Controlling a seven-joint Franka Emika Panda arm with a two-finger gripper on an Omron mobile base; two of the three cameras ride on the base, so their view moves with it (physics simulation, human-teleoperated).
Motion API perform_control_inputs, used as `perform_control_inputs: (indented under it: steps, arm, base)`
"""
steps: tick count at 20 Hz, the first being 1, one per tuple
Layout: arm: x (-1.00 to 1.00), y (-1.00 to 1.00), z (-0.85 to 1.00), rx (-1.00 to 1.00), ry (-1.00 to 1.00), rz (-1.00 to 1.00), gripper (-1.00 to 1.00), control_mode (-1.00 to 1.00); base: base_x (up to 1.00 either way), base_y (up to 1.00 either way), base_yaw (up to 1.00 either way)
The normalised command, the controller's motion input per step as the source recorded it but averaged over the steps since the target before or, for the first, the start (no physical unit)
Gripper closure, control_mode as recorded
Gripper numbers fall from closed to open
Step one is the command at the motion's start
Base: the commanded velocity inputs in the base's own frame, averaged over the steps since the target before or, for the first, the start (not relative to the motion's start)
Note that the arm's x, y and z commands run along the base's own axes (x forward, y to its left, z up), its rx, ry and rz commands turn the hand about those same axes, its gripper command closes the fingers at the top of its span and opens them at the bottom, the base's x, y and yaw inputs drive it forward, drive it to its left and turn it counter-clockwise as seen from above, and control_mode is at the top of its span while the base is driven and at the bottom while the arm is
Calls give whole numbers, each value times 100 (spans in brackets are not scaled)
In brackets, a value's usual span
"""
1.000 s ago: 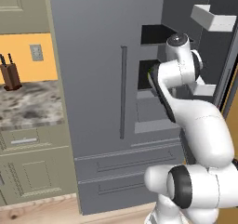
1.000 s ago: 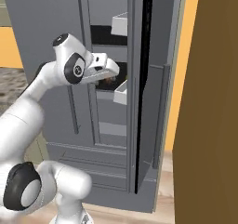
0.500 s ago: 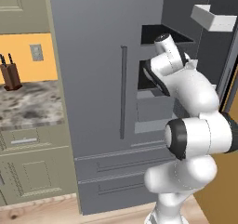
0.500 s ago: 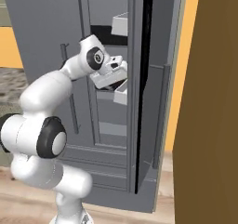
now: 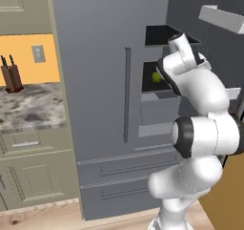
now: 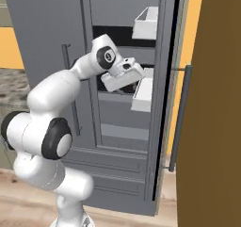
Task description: Open the fridge, remove the pear, lime, and steak, and place them on any counter.
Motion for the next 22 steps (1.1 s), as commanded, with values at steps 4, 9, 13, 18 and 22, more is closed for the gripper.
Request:
perform_control_inputs:
  steps: [4,9,13,18,22]
  arm:
    - [-94,62,3,0,-18,17,-100,-100]
    - [-41,100,26,14,-13,31,-100,-100]
    - [-40,100,24,31,-16,28,-100,-100]
    - [-33,92,18,39,-38,13,-100,-100]
    - [0,57,31,32,-36,5,-100,-100]
  base:
    - [0,0,0]
    - [0,0,0]
    - [0,0,0]
    - [0,0,0]
    - [0,0,0]
